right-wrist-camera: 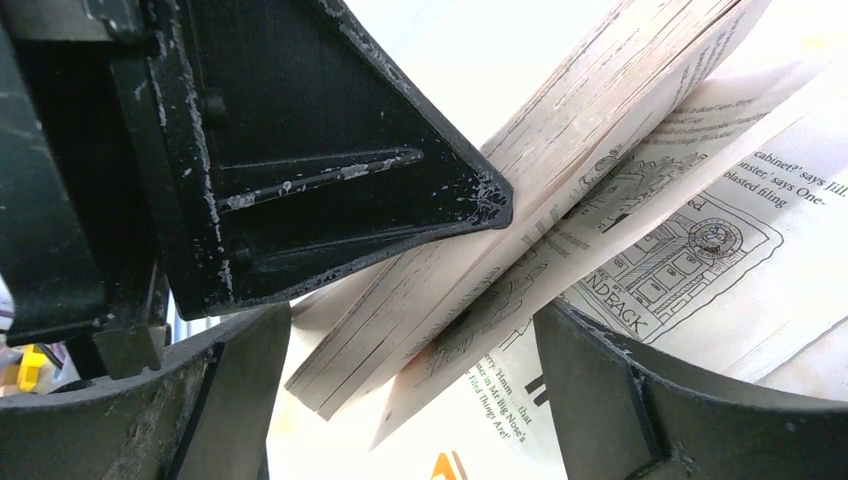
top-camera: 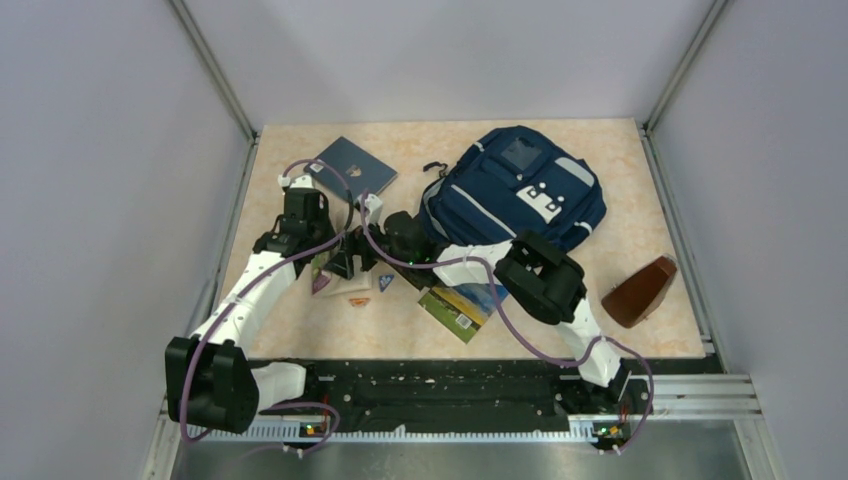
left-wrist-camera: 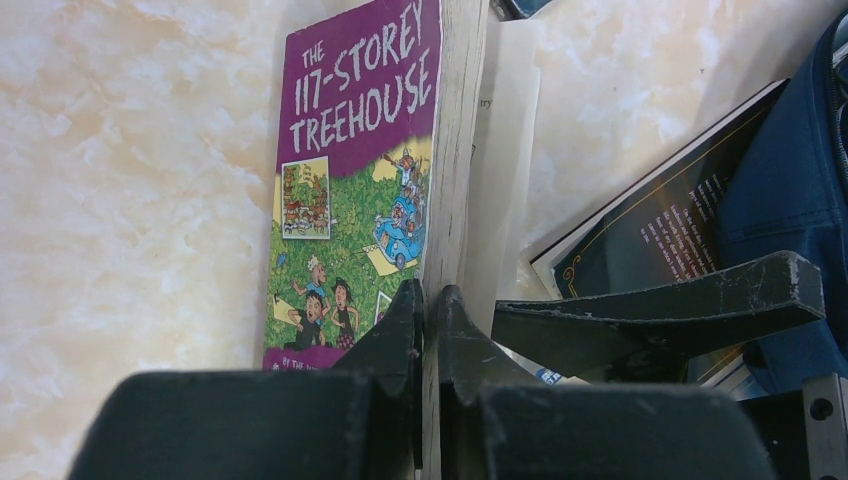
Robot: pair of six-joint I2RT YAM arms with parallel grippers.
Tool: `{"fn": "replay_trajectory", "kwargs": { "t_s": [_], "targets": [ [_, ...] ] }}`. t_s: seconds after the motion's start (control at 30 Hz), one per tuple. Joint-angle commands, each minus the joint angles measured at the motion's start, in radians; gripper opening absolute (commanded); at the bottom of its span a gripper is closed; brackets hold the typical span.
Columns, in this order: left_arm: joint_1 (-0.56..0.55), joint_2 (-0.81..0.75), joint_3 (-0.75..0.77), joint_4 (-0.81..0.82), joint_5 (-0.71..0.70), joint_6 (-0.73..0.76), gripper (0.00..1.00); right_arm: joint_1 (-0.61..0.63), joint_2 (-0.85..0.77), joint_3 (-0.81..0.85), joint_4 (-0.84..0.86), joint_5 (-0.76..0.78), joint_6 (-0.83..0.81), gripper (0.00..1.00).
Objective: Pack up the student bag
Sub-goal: Pick up the book from the center of the board.
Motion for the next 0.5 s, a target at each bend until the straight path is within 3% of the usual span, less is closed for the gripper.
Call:
{"fn": "replay_trajectory", "kwargs": {
  "t_s": [0.0, 0.47],
  "targets": [
    [0.004, -0.017, 0.007, 0.071, -0.008, -0.003, 0.0, 0.028, -0.017, 0.014, 0.031, -0.011, -0.034, 0.89],
    [0.004, -0.007, 0.007, 0.072, -0.008, -0.001, 0.0, 0.052, -0.061, 0.015, 0.006, 0.05, -0.07, 0.91]
  ]
}}
